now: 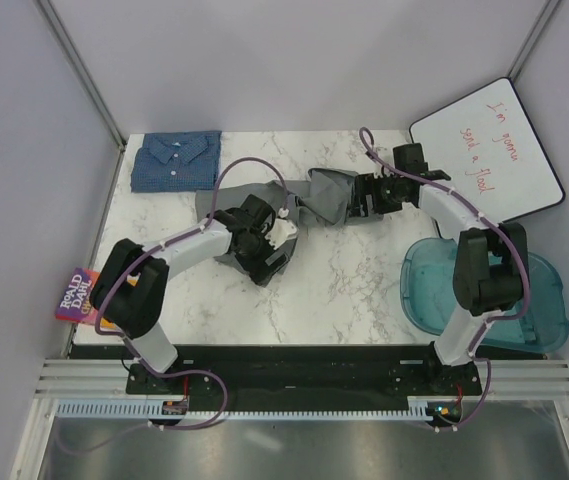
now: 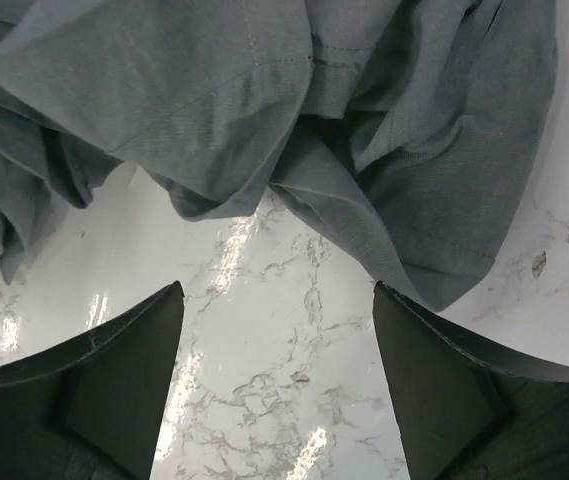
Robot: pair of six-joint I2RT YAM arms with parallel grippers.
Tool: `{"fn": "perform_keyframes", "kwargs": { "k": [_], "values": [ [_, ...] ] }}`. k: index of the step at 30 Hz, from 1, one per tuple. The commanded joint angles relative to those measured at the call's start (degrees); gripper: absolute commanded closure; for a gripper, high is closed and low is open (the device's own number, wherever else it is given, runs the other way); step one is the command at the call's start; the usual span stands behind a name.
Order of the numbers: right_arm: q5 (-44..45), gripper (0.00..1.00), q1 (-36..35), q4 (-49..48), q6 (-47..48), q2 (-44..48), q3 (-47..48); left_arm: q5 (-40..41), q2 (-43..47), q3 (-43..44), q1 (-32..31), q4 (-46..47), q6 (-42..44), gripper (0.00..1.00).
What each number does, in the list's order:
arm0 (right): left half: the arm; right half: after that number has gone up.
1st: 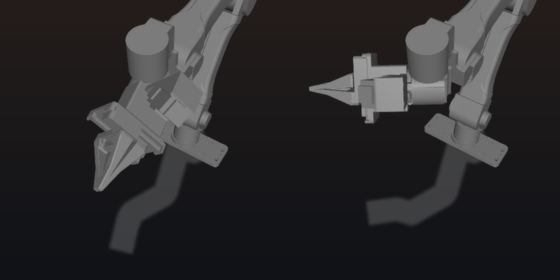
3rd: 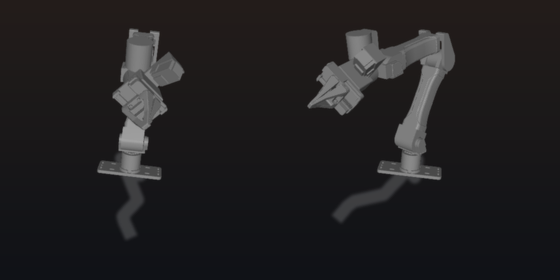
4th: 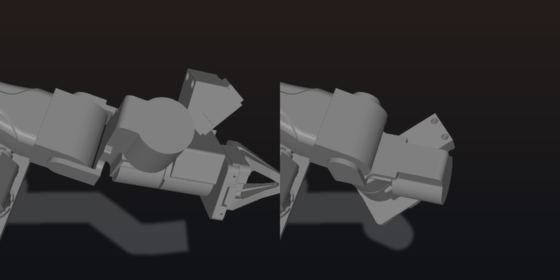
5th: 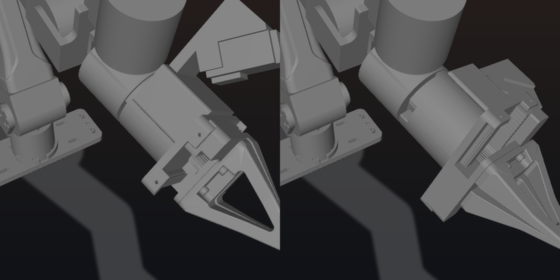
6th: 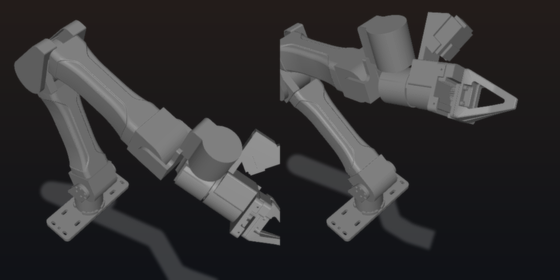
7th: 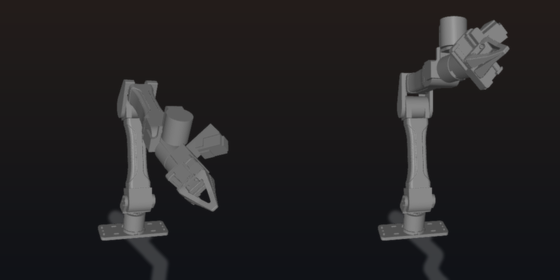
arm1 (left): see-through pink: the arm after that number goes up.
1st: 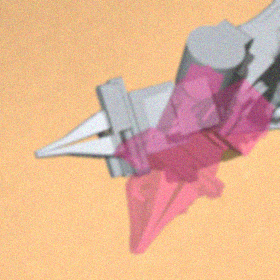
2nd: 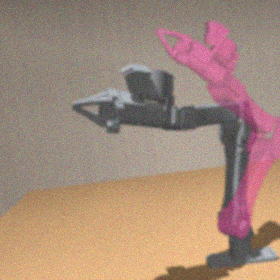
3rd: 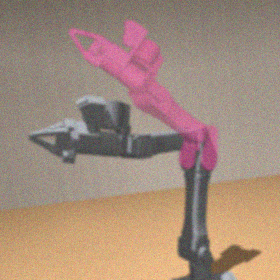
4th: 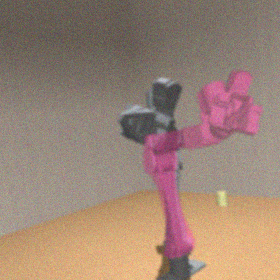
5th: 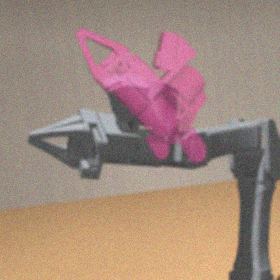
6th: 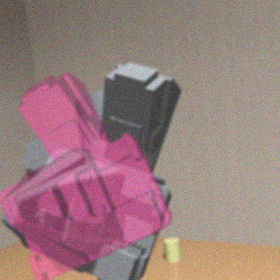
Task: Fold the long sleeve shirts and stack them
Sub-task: Move the shirt to the center of the board, then flatten the shirt out
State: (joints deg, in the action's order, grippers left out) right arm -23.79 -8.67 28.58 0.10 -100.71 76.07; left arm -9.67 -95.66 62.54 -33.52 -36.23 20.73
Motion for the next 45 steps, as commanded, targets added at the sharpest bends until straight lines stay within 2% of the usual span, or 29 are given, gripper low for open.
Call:
{"fn": "perform_keyframes", "kwargs": {
  "k": [1,2,4,5,6,8,9,10,11,13,14,15,21,27,30,31,33,34,36,38,39,40,41,42,43,45],
  "values": [
    [2.7,0.17,-0.3,-4.05,0.87,-4.83,1.8,9.39,-3.82,-2.07,-3.04,6.6,0.19,0.06],
    [2.52,0.17,-0.3,-4.49,0.61,-5.72,1.89,11.24,-4.62,-2.25,-3.22,7.13,0.1,0.07],
    [2.52,0.19,-0.56,-4.67,0.69,-7.74,2.15,13.36,-4.63,-2.69,-3.13,7.48,0.1,0.22],
    [2.7,0.19,-0.56,-4.93,0.95,-8.01,2.15,13.36,-3.76,-2.95,-3.13,7.4,0.36,0.3],
    [2.96,0.2,-0.74,-5.2,1.57,-8.62,1.89,12.75,-2.62,-3.74,-2.96,7.23,0.54,0.44],
    [4.1,0.22,-0.74,-5.99,2.27,-9.07,1.71,10.92,2.04,-4.1,-1.91,6.18,1.15,0.58],
    [4.45,0.25,-0.83,-5.99,3.14,-9.85,1.8,10.21,3.88,-3.31,-1.12,5.13,1.41,0.8],
    [5.06,0.29,-0.83,-5.9,3.68,-10.38,1.97,9.94,5.38,-2.61,1.24,3.46,1.33,0.93],
    [5.85,0.49,-0.83,-5.64,4.12,-10.91,2.15,7.5,8.35,-1.73,2.91,2.05,1.33,0.98],
    [5.43,0.7,-0.83,-3.98,5.17,-11.53,2.85,4.5,10.74,2.04,8.52,-1.72,2.82,0.98],
    [4.29,0.9,-0.83,-3.27,5.44,-10.75,2.68,3.27,12.76,4.93,10.12,-2.78,3.52,0.98],
    [3.84,1.0,-0.83,-2.22,5.79,-9.96,2.42,2.47,13.56,6.35,12.92,-3.84,5.09,0.98],
    [2.08,1.0,-0.56,0.07,6.84,3.74,-3.91,1.5,15.41,17.51,21.19,-9.38,7.83,0.98],
    [1.38,1.0,0.58,5.77,8.07,16.67,-8.48,3.61,13.84,26.13,26.04,-8.86,3.53,0.98],
    [1.47,1.0,0.67,7.71,9.3,21.33,-10.41,-1.73,14.18,30.35,27.1,-10.26,1.59,0.98],
    [1.12,1.0,0.58,8.07,9.91,22.12,-10.59,-8.71,14.62,32.1,27.1,-11.22,1.85,0.98],
    [0.16,1.0,0.58,10.08,11.85,22.92,-9.72,-15.44,15.58,33.78,26.32,-14.9,2.56,0.98],
    [-0.9,0.95,0.58,10.44,12.55,22.84,-9.28,-20.6,16.55,35.79,25.7,-16.49,2.82,0.98],
    [-1.69,0.87,0.58,10.71,14.05,22.83,-8.23,-25.81,17.78,38.17,23.68,-19.04,4.49,0.98],
    [-2.31,0.68,0.67,10.01,14.66,23.54,-7.7,-33.81,20.5,41.33,19.92,-22.91,7.55,0.98],
    [-2.57,0.61,0.58,9.14,15.45,23.8,-7.61,-34.7,21.82,41.78,17.28,-23.62,7.83,0.98],
    [-2.84,0.46,0.58,8.69,15.98,24.24,-7.43,-32.8,22.79,42.39,13.95,-23.97,7.66,0.98],
    [-3.01,0.39,0.58,8.08,16.07,25.02,-7.26,-31.65,24.19,42.66,10.52,-24.06,6.96,0.98],
    [-2.93,0.35,0.58,6.85,16.42,25.47,-7.17,-31.46,24.46,43.1,4.83,-24.15,6.26,0.98],
    [-2.84,0.29,0.58,6.76,16.43,25.65,-6.64,-35.03,24.64,44.49,3.56,-24.33,5.73,0.98],
    [-1.44,0.28,0.67,6.93,16.43,25.3,-5.68,-40.4,23.85,46.87,3.2,-24.33,4.06,0.98]
  ]
}}
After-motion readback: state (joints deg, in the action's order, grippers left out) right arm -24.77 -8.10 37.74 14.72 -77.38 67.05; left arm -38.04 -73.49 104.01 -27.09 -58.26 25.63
